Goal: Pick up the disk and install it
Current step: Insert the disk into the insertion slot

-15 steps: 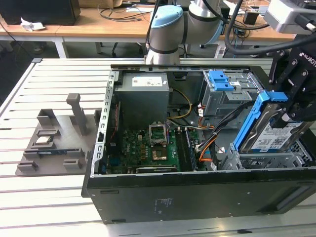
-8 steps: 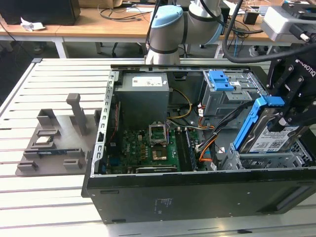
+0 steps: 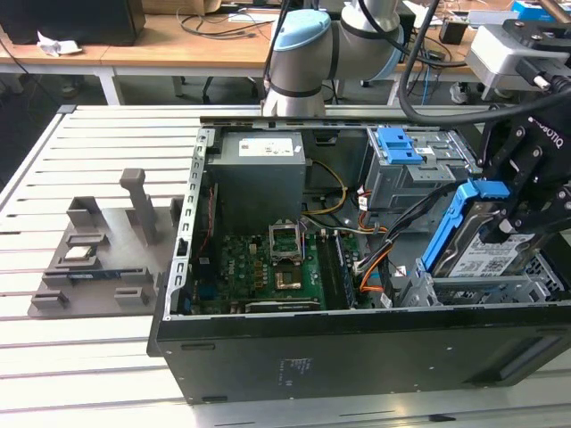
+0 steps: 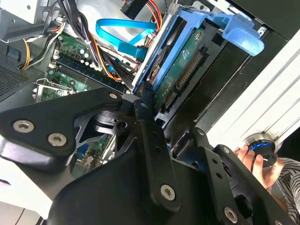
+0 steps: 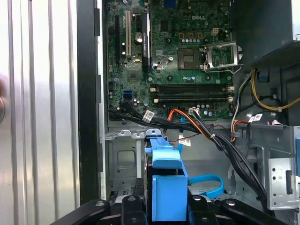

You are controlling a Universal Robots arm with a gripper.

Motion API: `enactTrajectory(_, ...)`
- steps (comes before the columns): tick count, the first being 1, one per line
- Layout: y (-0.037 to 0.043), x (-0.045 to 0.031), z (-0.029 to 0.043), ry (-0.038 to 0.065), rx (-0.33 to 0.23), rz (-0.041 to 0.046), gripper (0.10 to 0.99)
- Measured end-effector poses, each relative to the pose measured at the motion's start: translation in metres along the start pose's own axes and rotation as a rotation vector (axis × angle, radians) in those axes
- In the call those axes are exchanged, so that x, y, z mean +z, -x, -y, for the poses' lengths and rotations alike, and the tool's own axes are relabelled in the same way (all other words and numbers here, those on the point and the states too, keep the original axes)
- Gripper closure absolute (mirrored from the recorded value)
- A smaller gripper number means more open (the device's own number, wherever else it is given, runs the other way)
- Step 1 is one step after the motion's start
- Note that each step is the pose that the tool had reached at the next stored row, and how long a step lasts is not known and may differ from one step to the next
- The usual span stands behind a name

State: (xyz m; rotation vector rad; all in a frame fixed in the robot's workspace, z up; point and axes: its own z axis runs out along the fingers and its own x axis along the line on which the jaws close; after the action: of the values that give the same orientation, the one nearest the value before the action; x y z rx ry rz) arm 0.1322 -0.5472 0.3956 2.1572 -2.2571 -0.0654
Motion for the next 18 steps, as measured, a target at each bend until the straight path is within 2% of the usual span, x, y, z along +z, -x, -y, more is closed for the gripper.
enactTrajectory(6,0.0000,0.0003,0.0000,0.000,0.000,0.0003,0.710)
enactTrajectory(7,0.0000,0.0004,0.0000,0.000,0.000,0.0004,0.647)
enactTrajectory(13,0.0000,0.0004,0.0000,0.000,0.000,0.0002,0.659)
enactTrajectory(14,0.0000,0.0005,0.0000,0.000,0.000,0.0002,0.788)
enactTrajectory(15,0.0000,0.0005,0.0000,0.000,0.000,0.0002,0.851)
enactTrajectory(16,0.0000,0.0006,0.0000,0.000,0.000,0.0002,0.910)
enactTrajectory(17,0.0000,0.0006,0.0000,0.000,0.000,0.0002,0.910)
enactTrajectory(18,0.0000,0.0006,0.0000,0.000,0.000,0.0001,0.969)
